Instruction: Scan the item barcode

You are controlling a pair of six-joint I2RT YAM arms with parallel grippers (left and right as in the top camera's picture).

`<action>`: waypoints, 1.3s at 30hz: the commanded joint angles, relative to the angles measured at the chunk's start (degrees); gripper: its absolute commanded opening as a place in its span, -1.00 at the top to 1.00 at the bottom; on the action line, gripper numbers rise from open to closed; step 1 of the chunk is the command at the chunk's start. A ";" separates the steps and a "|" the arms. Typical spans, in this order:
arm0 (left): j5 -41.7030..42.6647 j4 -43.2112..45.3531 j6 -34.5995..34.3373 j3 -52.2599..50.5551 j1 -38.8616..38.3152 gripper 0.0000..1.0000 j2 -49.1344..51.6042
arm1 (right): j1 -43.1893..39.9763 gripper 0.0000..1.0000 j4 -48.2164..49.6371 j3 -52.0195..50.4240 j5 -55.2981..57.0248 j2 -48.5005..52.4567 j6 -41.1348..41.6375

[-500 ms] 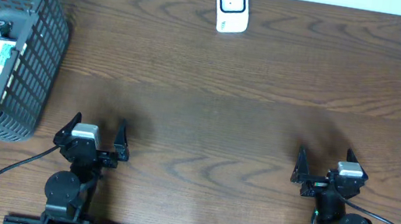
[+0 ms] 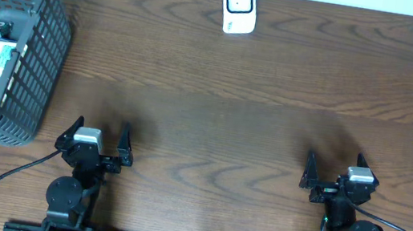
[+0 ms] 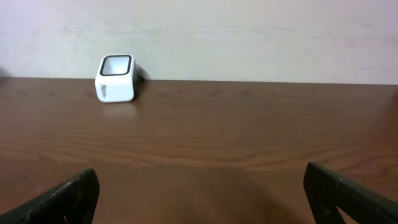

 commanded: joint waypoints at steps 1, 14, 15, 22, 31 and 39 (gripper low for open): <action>-0.70 -2.19 0.35 -0.90 -0.24 -0.95 -0.35 | 0.59 -0.98 -0.24 -0.11 0.09 -0.31 -0.42; -0.72 -2.19 0.35 -0.90 -0.24 -0.95 -0.35 | 0.59 -0.98 -0.24 -0.11 0.09 -0.31 -0.42; -0.72 -2.19 0.35 -0.90 -0.24 -0.95 -0.35 | 0.59 -0.99 -0.24 -0.11 0.09 -0.31 -0.42; -0.72 -2.19 0.35 -0.90 -0.24 -0.95 -0.35 | 0.59 -0.99 -0.24 -0.11 0.09 -0.31 -0.42; -0.72 -2.19 0.35 -0.90 -0.24 -0.95 -0.35 | 0.59 -0.99 -0.26 -0.11 0.09 -0.31 -0.42; 4.85 0.70 -6.08 -0.90 -0.24 -0.95 -0.35 | 0.59 -0.99 -0.26 -0.11 0.09 -0.31 -0.42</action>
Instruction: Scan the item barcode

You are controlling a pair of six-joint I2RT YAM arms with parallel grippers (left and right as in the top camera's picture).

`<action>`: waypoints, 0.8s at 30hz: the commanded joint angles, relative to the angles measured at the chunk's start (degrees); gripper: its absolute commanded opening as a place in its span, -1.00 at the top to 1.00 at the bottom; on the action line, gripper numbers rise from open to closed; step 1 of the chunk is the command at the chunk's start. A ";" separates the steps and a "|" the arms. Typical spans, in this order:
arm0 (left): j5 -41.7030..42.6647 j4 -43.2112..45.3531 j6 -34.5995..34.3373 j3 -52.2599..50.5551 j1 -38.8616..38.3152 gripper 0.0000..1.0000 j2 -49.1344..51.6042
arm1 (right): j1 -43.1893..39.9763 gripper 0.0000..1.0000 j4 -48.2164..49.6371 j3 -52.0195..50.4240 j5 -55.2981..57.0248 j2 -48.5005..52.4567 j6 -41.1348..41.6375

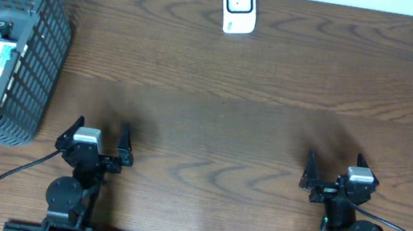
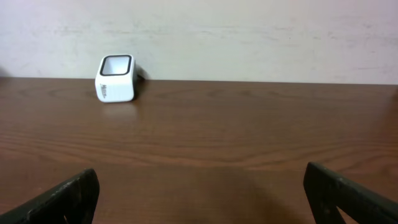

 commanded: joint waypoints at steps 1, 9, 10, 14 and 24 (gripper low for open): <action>6.34 2.16 -6.71 -0.90 -0.24 -0.95 -0.35 | 0.59 -0.99 -0.26 -0.11 0.09 -0.31 -0.42; 11.15 29.70 -10.45 -0.90 -0.22 -0.95 -0.35 | 0.59 -0.98 -0.26 -0.11 0.09 -0.31 -0.42; 9.86 33.53 -10.45 -0.85 -0.22 -0.95 -0.35 | 0.59 -0.98 -0.24 -0.11 0.09 -0.31 -0.42; 1.95 39.56 -8.72 3.76 -0.22 -0.95 1.01 | 0.59 -0.99 -0.24 -0.11 0.09 -0.31 -0.42; -2.75 -0.15 1.81 53.42 1.09 -0.95 38.36 | 0.59 -0.99 -0.26 -0.11 0.09 -0.31 -0.42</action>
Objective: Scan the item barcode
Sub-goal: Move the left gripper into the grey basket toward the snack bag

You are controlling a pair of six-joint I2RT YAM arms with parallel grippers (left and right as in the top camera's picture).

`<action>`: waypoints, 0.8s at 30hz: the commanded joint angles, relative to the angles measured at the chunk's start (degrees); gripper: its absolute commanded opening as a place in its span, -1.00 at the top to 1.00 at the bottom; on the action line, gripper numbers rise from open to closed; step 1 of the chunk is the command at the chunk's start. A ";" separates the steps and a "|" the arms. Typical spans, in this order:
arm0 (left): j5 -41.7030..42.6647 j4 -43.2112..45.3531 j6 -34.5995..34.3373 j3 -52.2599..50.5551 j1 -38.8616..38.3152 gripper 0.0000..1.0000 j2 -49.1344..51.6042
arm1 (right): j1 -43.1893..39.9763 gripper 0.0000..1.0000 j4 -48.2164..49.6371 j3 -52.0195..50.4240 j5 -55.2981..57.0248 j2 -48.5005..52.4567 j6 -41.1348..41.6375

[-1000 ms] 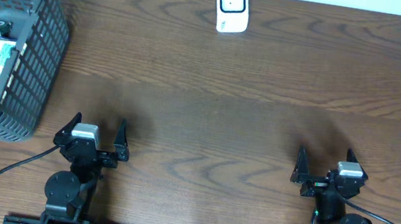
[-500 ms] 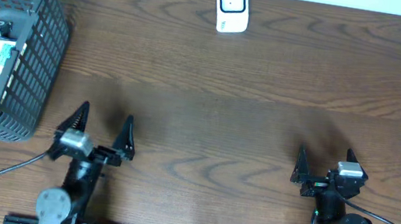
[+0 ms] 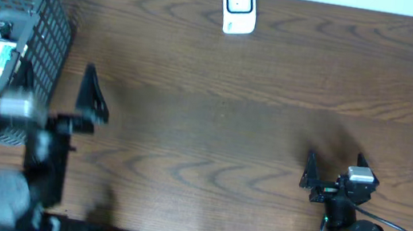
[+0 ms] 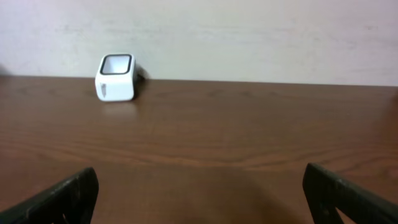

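The white barcode scanner [image 3: 238,6] stands at the table's far edge; in the right wrist view the scanner [image 4: 116,78] is far ahead to the left. Items lie in the grey basket [image 3: 50,21] at the far left: a white box and a blue packet. My left gripper [image 3: 57,85] is raised and blurred next to the basket's right wall, fingers spread, nothing between them. My right gripper [image 3: 334,169] sits open and empty near the front edge, its fingers [image 4: 62,199] wide apart.
The brown wooden table [image 3: 234,95] stretches between the basket and the scanner. A pale wall [image 4: 249,31] rises behind the table's far edge. Cables trail from both arm bases at the front.
My left arm has risen from its rest pose at the front and moved left and away, now beside the basket. The right arm, scanner and basket items have not moved.
At both earlier moments the two arms rested open at the front edge, with the items in the basket and the scanner at the far edge. Now only the left arm has left its rest pose and stands by the basket.
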 commanded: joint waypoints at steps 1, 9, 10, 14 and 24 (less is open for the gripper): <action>6.12 -10.27 8.11 21.29 0.70 -0.95 17.77 | 0.59 -0.99 -0.17 -0.09 0.09 -0.39 -0.42; -5.70 -15.69 8.50 44.17 5.81 -0.95 39.54 | 0.59 -0.99 -0.17 -0.09 0.09 -0.39 -0.42; -6.64 -19.19 6.40 48.50 8.37 -0.95 42.42 | 0.59 -0.98 -0.17 -0.09 0.09 -0.39 -0.42; -6.71 -30.38 -2.84 62.69 20.57 -0.95 53.20 | 0.59 -0.99 -0.17 -0.09 0.09 -0.39 -0.42; -8.76 -46.03 -6.05 64.43 38.14 -0.95 68.85 | 0.59 -0.99 -0.17 -0.09 0.09 -0.39 -0.42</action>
